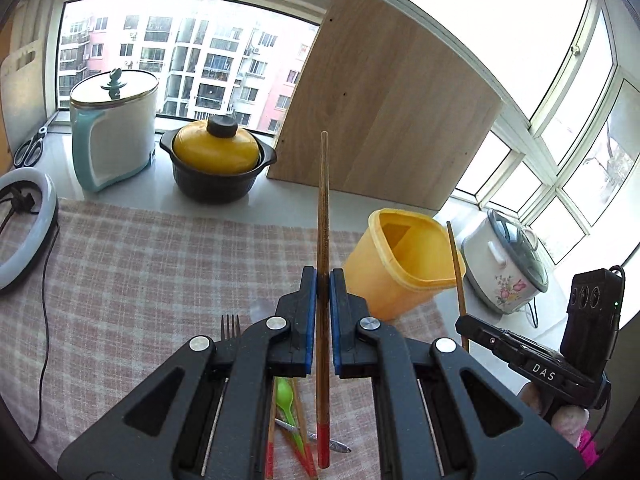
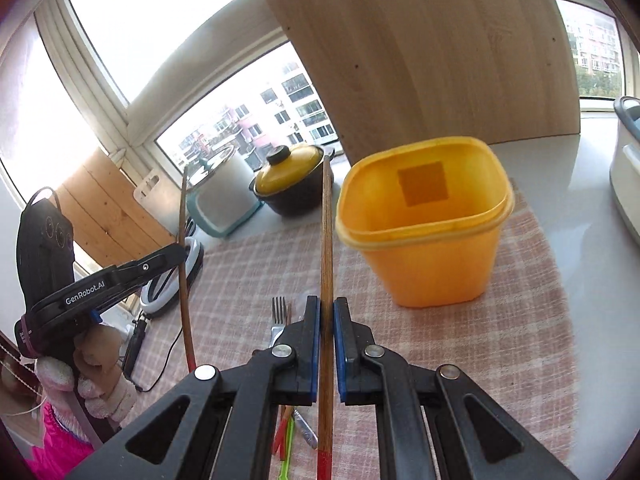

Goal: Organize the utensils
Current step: 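Carry the chopstick with the right gripper over the yellow container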

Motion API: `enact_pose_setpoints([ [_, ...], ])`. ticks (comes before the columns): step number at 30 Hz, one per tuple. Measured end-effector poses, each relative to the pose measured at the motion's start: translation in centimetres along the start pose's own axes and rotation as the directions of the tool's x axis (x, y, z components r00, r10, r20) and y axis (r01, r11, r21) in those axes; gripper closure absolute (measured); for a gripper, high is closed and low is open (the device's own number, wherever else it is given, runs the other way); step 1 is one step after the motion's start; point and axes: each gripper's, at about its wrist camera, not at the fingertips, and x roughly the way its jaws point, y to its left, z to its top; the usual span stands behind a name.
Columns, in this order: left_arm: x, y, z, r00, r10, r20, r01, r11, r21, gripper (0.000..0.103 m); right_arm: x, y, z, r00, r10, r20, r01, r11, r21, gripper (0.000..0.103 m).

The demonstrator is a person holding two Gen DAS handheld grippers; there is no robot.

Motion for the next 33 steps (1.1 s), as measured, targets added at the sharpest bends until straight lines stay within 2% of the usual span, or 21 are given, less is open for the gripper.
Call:
enact_pose_setpoints([
  [15, 3.5, -3.6, 4.0, 0.996, -0.070, 0.051, 0.070, 0.997, -0.010, 0.099, -2.7, -2.5, 6.1, 0.986, -0.058, 0.154, 0.057, 0.998, 0.012, 0.099],
  [25, 6.1, -5.2, 6.1, 0.992, -0.098, 0.074, 0.099, 0.995, -0.021, 0.099, -1.1, -5.1, 9.7, 0.977, -0.081, 0.198, 0.070, 0.996, 0.063, 0.099],
  [33, 8.8, -6.6, 7.9, 0.993, -0.080, 0.082, 0.081, 0.997, -0.004, 0.099, 0.4, -6.6, 12.2, 0.964, -0.104, 0.246, 0.079, 0.991, 0.109, 0.099],
])
